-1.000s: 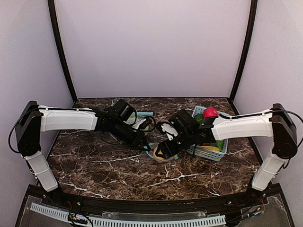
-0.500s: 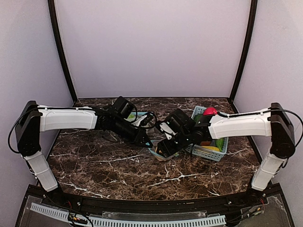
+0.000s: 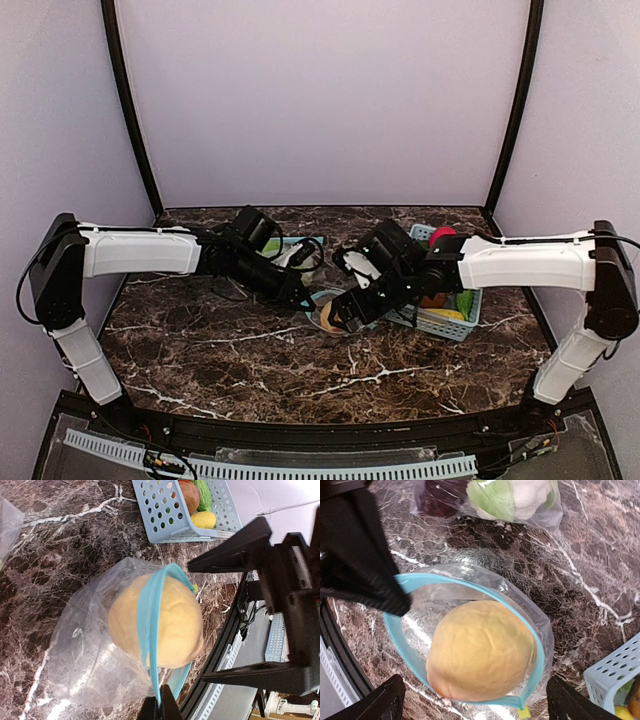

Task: Place the food in the zip-top bag and seal the zipper
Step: Place the fake fruit in the zipper food storage bag.

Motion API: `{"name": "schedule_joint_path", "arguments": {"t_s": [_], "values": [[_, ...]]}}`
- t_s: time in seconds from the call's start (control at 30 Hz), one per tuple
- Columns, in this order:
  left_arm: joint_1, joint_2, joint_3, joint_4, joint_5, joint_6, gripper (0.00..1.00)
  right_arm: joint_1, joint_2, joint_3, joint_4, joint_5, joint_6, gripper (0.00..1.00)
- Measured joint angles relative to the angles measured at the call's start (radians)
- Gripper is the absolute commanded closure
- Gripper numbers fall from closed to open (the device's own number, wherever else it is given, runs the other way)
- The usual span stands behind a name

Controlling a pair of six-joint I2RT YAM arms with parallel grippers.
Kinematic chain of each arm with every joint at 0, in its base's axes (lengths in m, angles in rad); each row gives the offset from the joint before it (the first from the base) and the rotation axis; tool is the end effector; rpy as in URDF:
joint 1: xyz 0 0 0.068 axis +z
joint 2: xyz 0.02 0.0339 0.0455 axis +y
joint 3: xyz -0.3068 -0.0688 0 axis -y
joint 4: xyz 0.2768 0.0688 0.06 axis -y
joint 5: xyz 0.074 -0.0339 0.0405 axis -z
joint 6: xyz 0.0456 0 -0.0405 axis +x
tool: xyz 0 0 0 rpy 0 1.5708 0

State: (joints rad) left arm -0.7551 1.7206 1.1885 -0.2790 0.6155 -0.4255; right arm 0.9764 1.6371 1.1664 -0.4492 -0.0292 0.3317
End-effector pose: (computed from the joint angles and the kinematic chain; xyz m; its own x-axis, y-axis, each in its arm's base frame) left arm 0.2815 -0.3011 0.2475 -0.8314 0.3197 -0.4545 0.5555 0.4984 -0.6656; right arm 0.2154 0.3211 0.2524 -0.6941 -0.4457 -0.5653 -0.6473 0.7300 0.2193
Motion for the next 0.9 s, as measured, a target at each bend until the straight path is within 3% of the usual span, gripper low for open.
{"name": "schedule_joint_path", "arguments": {"t_s": [0.3,0.9], "values": [[0.014,0.000,-0.002,-0.005,-0.006,0.011,0.99,-0.011,-0.156,-0.048,0.000,0.005,0.025,0.01],[0.014,0.000,-0.016,-0.005,0.016,0.022,0.99,-0.097,0.046,-0.062,0.227,-0.108,0.029,0.01]]}}
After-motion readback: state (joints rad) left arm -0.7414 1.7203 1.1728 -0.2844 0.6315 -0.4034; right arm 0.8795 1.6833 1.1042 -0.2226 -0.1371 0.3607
